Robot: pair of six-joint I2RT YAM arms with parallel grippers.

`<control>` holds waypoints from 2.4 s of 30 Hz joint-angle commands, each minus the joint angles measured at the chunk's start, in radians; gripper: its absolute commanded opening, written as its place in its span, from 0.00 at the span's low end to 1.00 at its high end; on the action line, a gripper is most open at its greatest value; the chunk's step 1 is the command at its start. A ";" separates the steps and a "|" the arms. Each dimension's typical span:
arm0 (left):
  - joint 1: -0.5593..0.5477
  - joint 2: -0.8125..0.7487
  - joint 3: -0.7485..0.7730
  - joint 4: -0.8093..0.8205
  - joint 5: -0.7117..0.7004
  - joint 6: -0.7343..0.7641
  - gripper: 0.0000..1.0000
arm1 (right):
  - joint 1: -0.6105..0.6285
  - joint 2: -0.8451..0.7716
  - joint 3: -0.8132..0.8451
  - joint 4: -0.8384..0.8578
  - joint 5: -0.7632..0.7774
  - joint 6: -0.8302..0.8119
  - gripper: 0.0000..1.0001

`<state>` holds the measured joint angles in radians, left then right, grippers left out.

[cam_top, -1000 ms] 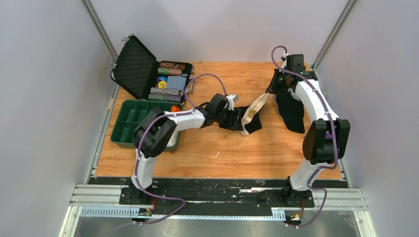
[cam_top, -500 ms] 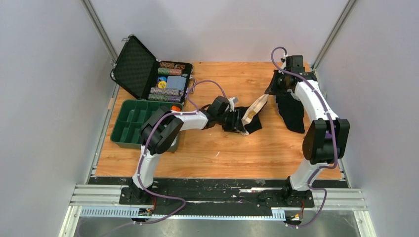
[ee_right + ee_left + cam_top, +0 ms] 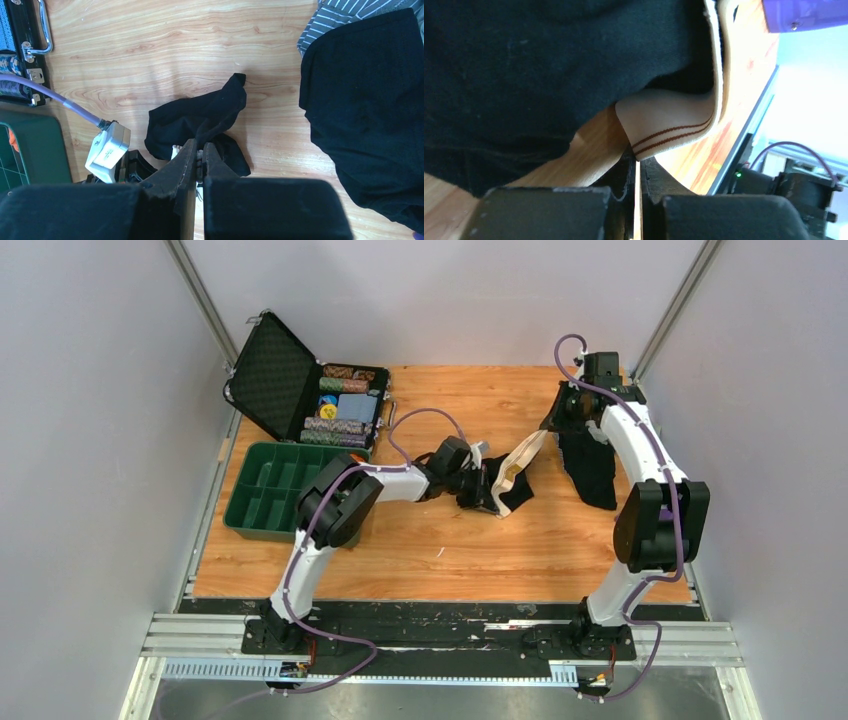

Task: Roll the underwear
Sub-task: Flatten out the underwear at the center of the board.

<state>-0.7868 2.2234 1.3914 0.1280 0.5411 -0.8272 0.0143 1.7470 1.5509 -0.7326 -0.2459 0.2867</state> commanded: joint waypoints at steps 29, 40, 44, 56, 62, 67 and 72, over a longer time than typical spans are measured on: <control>0.054 -0.427 0.607 -1.671 -0.180 1.320 0.00 | 0.035 -0.570 -0.273 -0.235 -0.325 -0.013 0.00; 0.035 -0.461 0.689 -1.787 -0.216 1.584 0.00 | 0.041 -0.524 -0.138 -0.297 -0.343 -0.024 0.00; 0.063 -0.266 0.696 -1.786 -0.268 1.636 0.00 | 0.003 -0.325 -0.119 -0.274 -0.338 0.020 0.00; 0.240 0.339 1.177 -1.547 -0.432 1.674 0.04 | -0.062 0.377 0.399 -0.161 -0.266 0.021 0.02; 0.265 0.314 1.137 -1.271 -0.531 1.590 0.38 | -0.060 0.506 0.458 -0.111 -0.322 -0.014 0.43; 0.266 0.225 1.029 -1.127 -0.613 1.496 0.65 | -0.067 0.451 0.476 -0.106 -0.317 -0.101 0.69; 0.282 0.067 0.890 -1.102 -0.658 1.286 0.70 | -0.072 0.285 0.355 -0.105 -0.348 -0.317 0.64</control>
<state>-0.5167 2.4954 2.3566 -1.0466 -0.0738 0.6498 -0.0563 2.2269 1.9602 -0.8692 -0.5529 0.1753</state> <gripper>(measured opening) 0.698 0.676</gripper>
